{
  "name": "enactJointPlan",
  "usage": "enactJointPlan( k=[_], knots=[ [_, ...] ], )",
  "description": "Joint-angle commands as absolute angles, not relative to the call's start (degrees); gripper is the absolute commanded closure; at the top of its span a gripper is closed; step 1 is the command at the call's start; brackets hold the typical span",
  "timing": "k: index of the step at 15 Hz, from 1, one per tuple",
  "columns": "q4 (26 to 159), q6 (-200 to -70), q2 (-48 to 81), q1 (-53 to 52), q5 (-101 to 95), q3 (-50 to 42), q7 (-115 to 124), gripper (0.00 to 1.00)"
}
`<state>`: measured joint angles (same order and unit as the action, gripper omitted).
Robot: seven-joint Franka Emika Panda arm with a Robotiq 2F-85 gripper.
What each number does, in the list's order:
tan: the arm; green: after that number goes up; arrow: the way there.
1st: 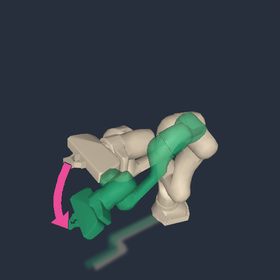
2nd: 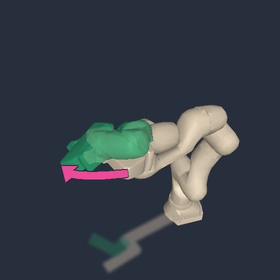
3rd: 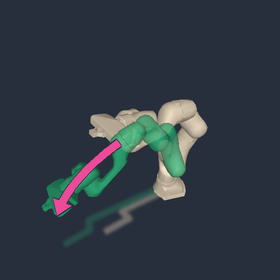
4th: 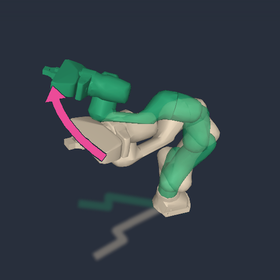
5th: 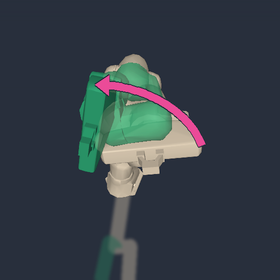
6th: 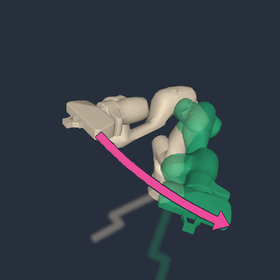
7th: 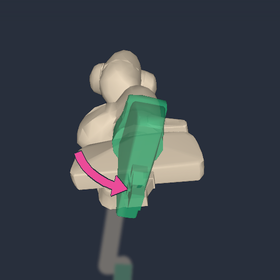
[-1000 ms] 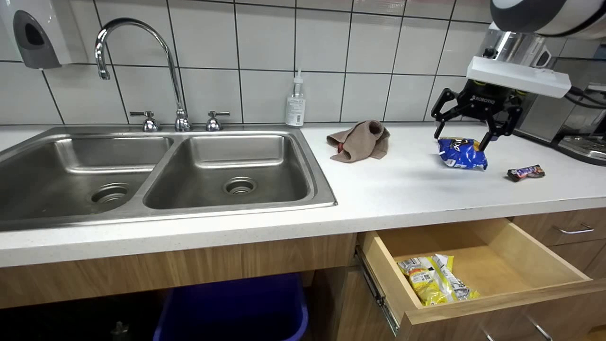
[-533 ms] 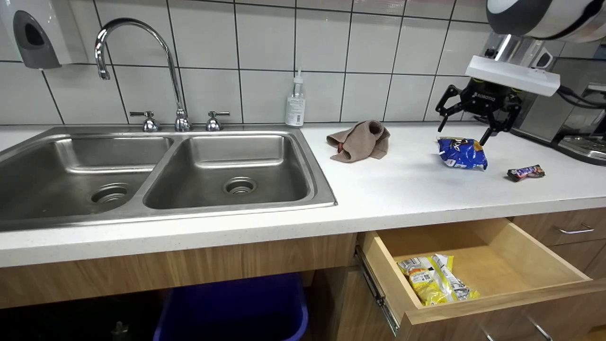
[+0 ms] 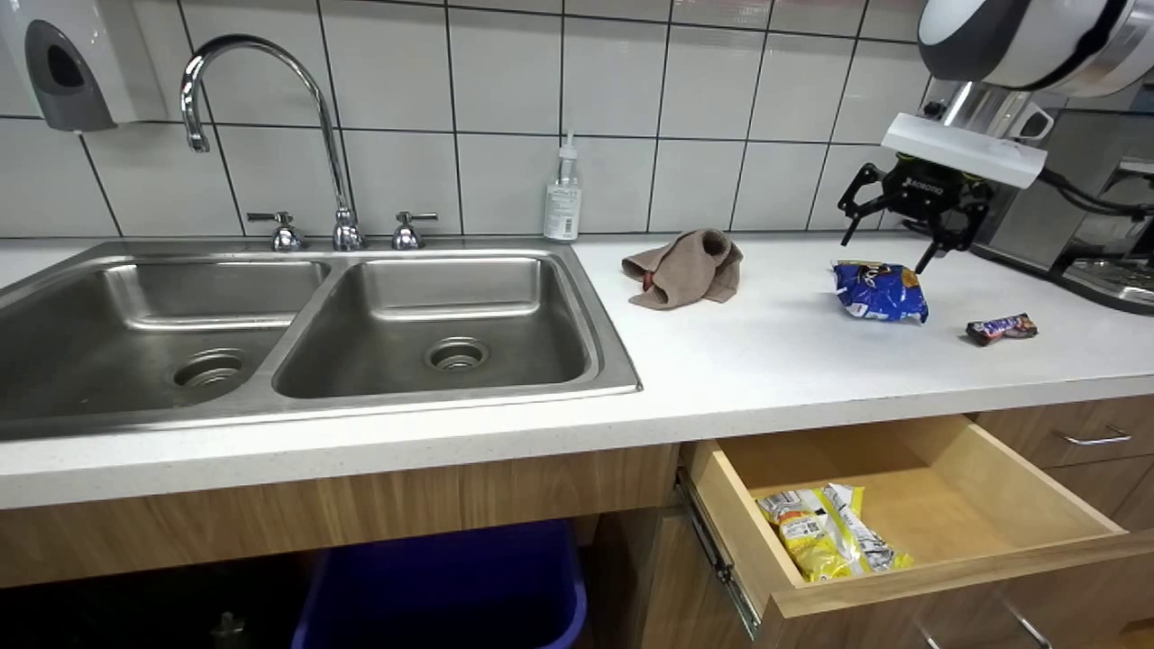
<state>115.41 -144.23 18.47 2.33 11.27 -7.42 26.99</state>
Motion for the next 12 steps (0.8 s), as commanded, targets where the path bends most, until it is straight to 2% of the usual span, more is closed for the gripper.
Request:
enactJointPlan(
  k=[1,12],
  knots=[
    [110.20,-142.92,22.23,2.99,12.54,-7.99,29.47,0.00],
    [101.23,-142.19,29.86,3.17,12.41,-10.94,36.56,0.00]
  ],
)
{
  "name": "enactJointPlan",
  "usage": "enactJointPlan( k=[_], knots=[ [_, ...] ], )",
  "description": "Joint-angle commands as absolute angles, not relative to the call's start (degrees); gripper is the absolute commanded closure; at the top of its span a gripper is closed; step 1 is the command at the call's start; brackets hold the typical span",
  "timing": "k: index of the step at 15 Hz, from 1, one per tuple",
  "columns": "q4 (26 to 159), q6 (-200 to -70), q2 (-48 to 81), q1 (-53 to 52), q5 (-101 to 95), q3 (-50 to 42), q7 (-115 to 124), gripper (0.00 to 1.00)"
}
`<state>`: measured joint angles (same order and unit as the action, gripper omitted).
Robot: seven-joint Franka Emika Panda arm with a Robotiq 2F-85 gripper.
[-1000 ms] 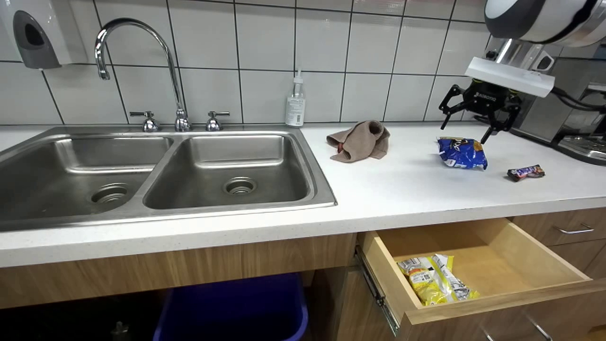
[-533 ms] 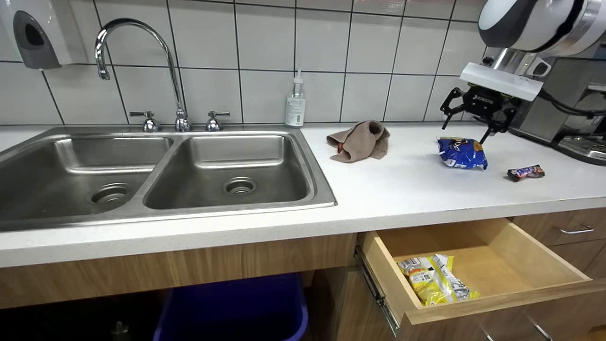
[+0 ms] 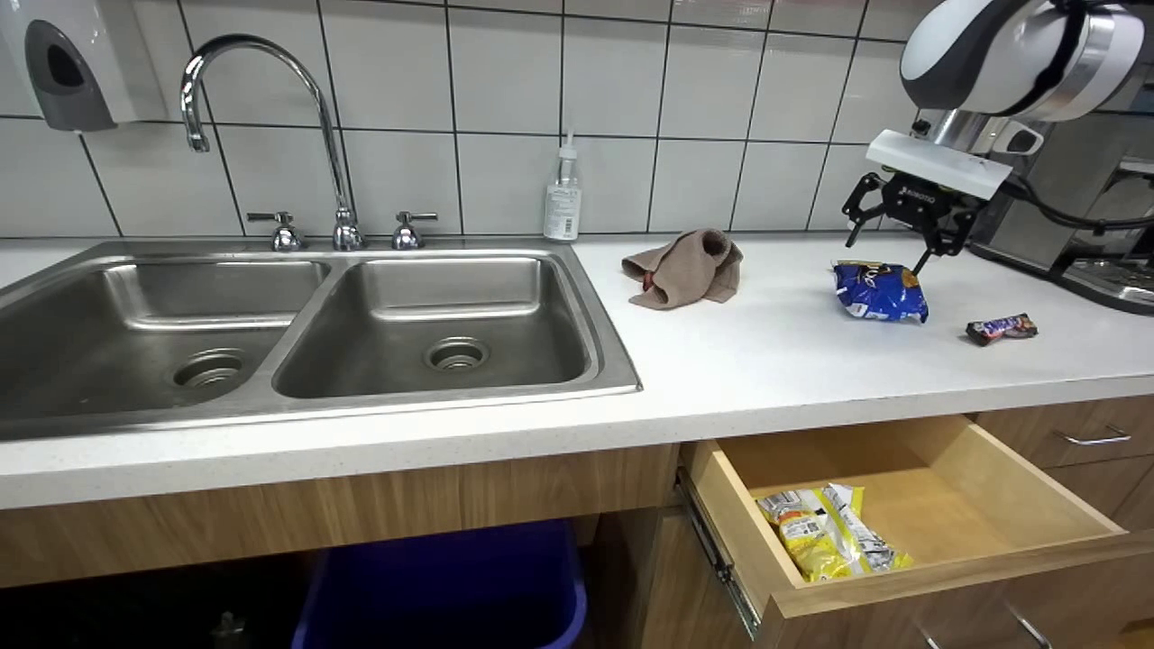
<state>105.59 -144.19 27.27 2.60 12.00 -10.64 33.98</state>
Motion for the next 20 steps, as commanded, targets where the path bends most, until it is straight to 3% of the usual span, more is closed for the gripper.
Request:
enactJointPlan(
  k=[1,20],
  knots=[
    [100.38,-142.10,30.53,3.25,12.38,-11.11,37.23,0.00],
    [92.10,-141.07,37.57,2.94,11.30,-12.31,42.93,0.00]
  ],
)
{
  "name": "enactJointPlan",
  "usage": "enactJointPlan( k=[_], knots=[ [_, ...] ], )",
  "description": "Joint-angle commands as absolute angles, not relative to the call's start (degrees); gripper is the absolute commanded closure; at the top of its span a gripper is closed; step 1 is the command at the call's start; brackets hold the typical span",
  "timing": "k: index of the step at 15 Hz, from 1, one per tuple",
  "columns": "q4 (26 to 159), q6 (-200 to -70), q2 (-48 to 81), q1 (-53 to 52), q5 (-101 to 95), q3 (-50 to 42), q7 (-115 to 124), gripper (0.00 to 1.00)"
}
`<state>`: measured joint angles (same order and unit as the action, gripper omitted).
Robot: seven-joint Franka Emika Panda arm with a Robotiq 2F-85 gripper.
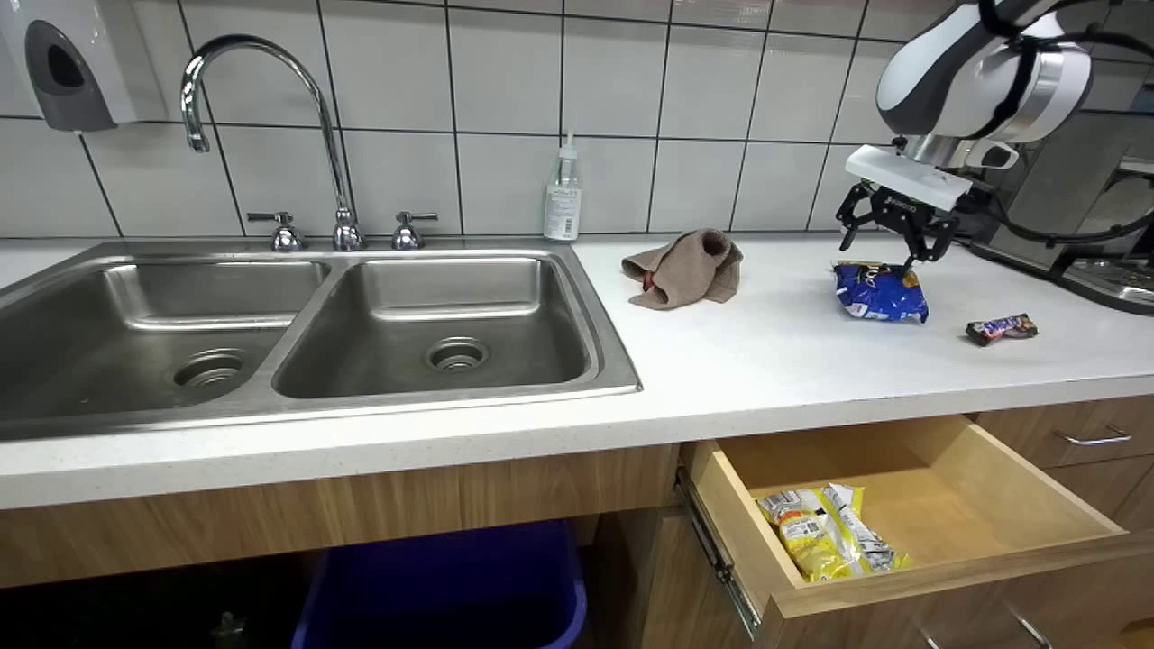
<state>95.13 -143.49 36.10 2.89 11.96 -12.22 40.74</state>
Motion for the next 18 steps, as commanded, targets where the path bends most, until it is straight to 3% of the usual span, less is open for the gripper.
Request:
enactJointPlan(
  k=[1,2,3,5,13,18],
  knots=[
    [91.97,-141.08,37.77,2.90,11.30,-12.33,43.09,0.00],
    [91.87,-141.11,37.90,2.90,11.31,-12.30,43.13,0.00],
    [91.82,-141.31,38.03,2.92,11.36,-12.26,43.18,0.25],
    [91.78,-141.34,38.14,2.93,11.41,-12.20,43.20,0.34],
    [91.52,-141.32,38.30,2.94,11.32,-12.25,43.23,0.97],
    [91.84,-141.43,37.83,3.01,11.36,-12.19,43.01,1.00]
  ],
)
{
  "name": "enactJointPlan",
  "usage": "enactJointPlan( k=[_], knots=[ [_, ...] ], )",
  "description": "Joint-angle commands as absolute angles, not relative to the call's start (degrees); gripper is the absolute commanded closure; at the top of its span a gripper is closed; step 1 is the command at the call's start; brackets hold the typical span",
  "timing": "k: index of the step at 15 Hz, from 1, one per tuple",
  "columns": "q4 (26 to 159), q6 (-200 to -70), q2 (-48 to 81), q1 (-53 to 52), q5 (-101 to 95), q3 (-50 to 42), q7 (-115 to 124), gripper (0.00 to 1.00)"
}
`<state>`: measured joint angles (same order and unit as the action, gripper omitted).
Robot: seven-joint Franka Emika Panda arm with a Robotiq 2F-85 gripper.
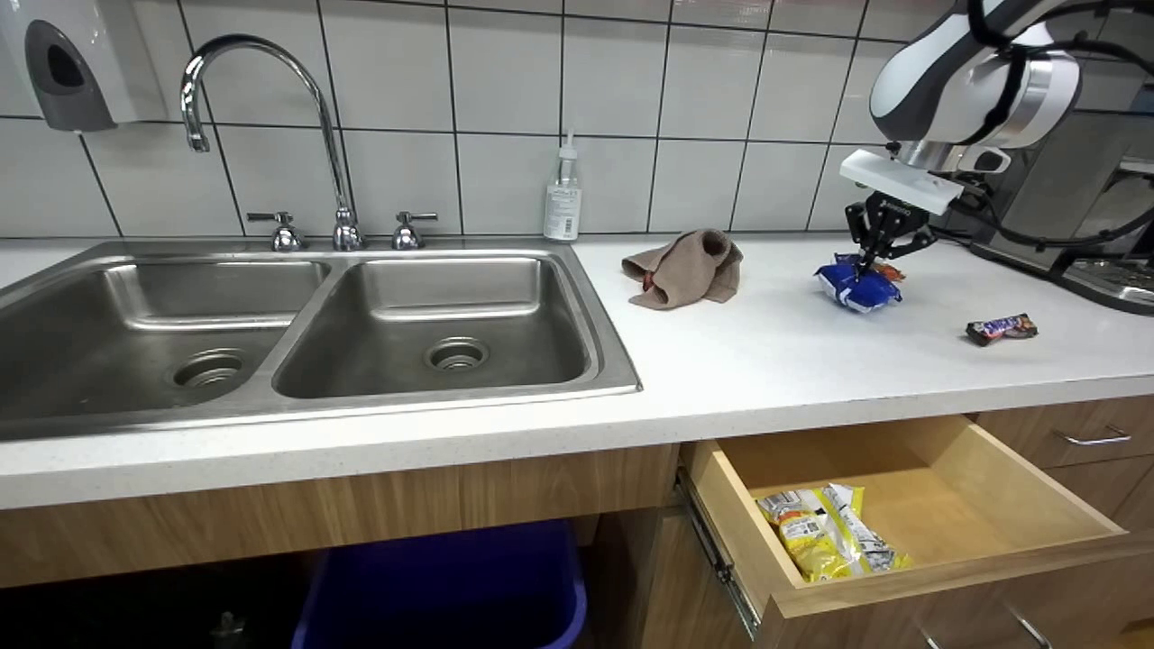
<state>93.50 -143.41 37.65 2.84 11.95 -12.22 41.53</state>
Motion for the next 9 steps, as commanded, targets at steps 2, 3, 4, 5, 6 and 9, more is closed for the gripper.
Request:
enactJointPlan(
  k=[2,3,4,5,6,9],
  knots=[
    [92.31,-141.44,37.35,3.08,11.47,-12.09,42.76,1.00],
    [92.63,-141.54,37.01,3.15,11.61,-11.96,42.56,1.00],
    [93.12,-141.74,36.48,3.22,11.77,-11.81,42.31,1.00],
    [93.55,-141.82,35.98,3.30,11.94,-11.65,42.05,1.00],
    [94.04,-141.88,35.41,3.36,12.10,-11.49,41.81,1.00],
    [95.93,-142.37,33.20,3.37,12.39,-11.07,41.19,1.00]
  ],
)
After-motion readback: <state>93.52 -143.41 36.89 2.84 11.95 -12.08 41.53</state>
